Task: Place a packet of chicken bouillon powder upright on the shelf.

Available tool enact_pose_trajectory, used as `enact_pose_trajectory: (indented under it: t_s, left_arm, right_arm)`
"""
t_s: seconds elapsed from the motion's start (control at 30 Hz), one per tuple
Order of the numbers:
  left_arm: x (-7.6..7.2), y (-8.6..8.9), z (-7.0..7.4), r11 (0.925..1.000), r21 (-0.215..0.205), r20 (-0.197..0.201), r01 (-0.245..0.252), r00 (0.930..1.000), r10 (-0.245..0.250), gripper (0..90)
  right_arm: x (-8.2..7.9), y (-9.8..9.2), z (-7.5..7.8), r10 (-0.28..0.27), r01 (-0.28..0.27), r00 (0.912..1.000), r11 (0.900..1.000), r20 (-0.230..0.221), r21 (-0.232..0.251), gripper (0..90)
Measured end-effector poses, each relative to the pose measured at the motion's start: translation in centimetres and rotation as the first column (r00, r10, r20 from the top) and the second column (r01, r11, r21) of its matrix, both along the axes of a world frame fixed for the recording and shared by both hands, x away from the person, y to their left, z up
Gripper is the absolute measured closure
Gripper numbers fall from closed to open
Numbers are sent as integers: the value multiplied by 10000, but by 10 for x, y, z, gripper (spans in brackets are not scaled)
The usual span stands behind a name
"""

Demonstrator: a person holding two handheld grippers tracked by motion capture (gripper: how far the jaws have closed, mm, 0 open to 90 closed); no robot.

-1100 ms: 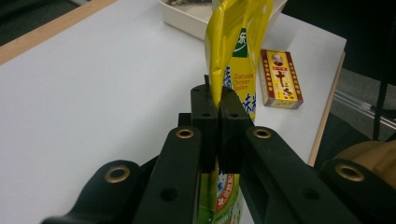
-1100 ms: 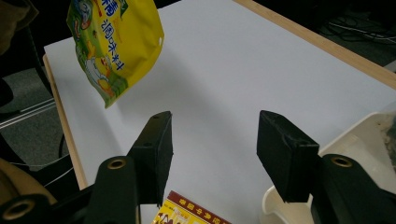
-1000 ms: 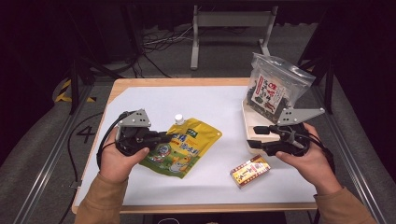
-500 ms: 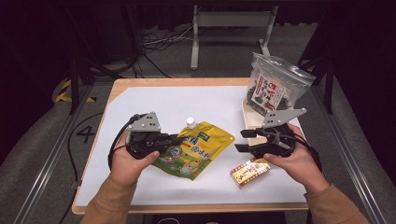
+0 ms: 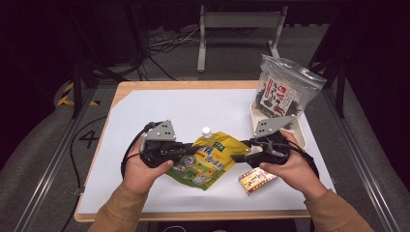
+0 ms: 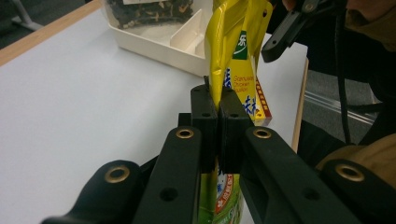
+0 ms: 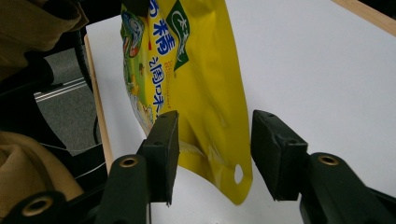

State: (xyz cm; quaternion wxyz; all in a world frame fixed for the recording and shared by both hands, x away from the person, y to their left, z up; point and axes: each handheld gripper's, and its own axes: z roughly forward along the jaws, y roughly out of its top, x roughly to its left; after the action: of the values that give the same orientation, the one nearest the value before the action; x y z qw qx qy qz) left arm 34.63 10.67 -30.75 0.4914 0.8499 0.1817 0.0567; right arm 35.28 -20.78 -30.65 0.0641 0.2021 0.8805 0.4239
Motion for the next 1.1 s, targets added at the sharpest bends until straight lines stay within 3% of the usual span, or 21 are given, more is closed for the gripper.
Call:
enact_pose_trajectory:
  t_s: [0.07,0.27,0.37,0.77,0.93,1.1]
  left_arm:
    - [0,-1,0,10000,-34,7,-1,10000,1,879]
    - [-2,-3,-1,9999,-63,81,90,9999,-90,878]
    - [-1,-2,-2,9998,-146,110,115,9999,-114,877]
    - [1,-4,-6,9996,-172,-66,219,9997,-220,849]
    - [2,-6,-8,9999,144,-121,92,9999,-91,774]
    - [5,-4,-9,9998,201,-220,8,9998,-3,740]
  right_arm:
    - [1,1,-1,71,-71,10000,10000,-47,-22,555]
    - [1,3,0,458,-453,9987,9987,-209,216,788]
    - [0,0,3,619,-610,9978,9975,-221,360,853]
    - [-4,-2,16,722,-722,9969,9974,-304,20,878]
    - [-5,-3,24,811,-819,9962,9963,-331,-244,881]
    - [-7,-3,34,852,-861,9962,9946,-173,-572,882]
